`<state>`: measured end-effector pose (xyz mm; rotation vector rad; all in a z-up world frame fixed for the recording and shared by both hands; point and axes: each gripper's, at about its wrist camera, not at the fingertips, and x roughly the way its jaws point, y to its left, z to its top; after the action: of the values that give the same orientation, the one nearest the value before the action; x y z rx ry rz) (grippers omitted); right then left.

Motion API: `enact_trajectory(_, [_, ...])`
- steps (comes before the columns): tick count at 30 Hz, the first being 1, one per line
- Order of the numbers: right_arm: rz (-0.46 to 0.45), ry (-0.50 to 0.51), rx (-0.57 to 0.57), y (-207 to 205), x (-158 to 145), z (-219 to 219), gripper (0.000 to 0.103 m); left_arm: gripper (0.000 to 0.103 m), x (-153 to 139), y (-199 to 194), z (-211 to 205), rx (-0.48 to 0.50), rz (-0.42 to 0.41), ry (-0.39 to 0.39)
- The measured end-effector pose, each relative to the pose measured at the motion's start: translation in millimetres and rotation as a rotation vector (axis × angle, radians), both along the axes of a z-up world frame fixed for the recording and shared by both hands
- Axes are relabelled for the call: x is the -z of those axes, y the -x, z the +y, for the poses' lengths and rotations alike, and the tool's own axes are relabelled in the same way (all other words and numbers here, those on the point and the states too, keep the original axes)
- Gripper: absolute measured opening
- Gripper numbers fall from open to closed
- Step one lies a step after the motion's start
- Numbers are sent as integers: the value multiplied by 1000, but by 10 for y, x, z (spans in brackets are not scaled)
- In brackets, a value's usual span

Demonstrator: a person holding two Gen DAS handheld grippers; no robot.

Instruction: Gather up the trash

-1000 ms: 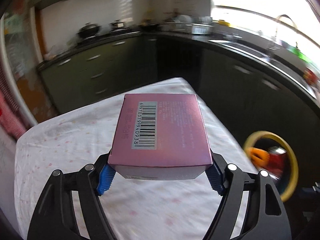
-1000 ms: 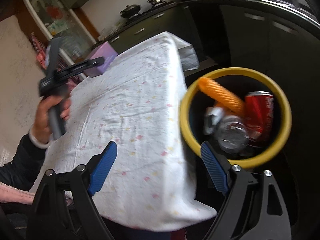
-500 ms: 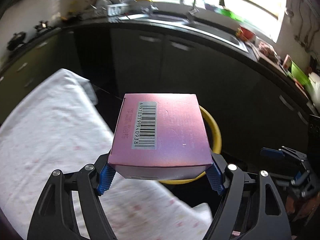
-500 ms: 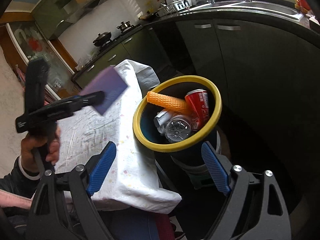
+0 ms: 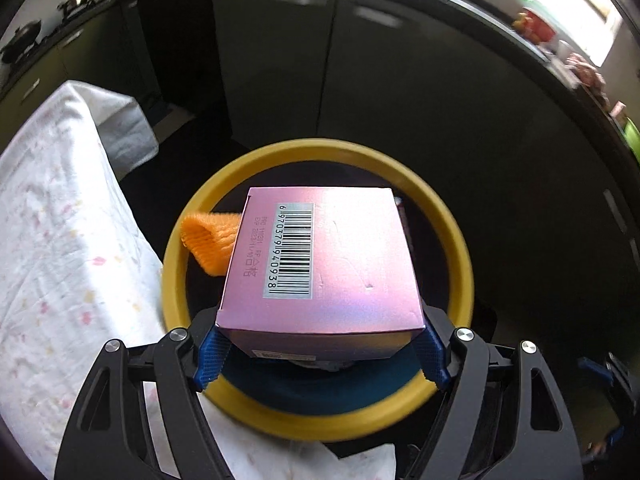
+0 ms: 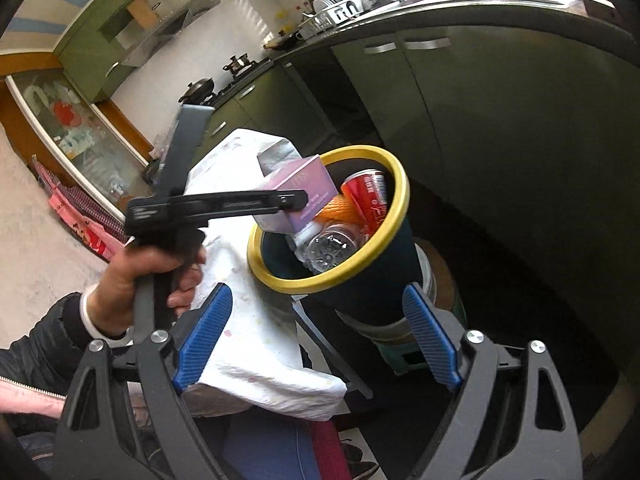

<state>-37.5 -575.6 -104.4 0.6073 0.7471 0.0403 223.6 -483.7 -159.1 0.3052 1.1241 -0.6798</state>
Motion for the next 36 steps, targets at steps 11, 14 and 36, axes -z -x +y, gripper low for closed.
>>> enact_trajectory(11, [-17, 2, -3, 43, -55, 54, 83, 89, -52, 46, 196, -36, 63, 19])
enact_trajectory(14, [-21, 10, -13, 33, -84, 111, 83, 96, -288, 164, 419, -40, 15, 68])
enact_trajectory(36, [-60, 222, -131, -103, -477, 1070, 86, 98, -1550, 1532, 3265, -310, -487, 236])
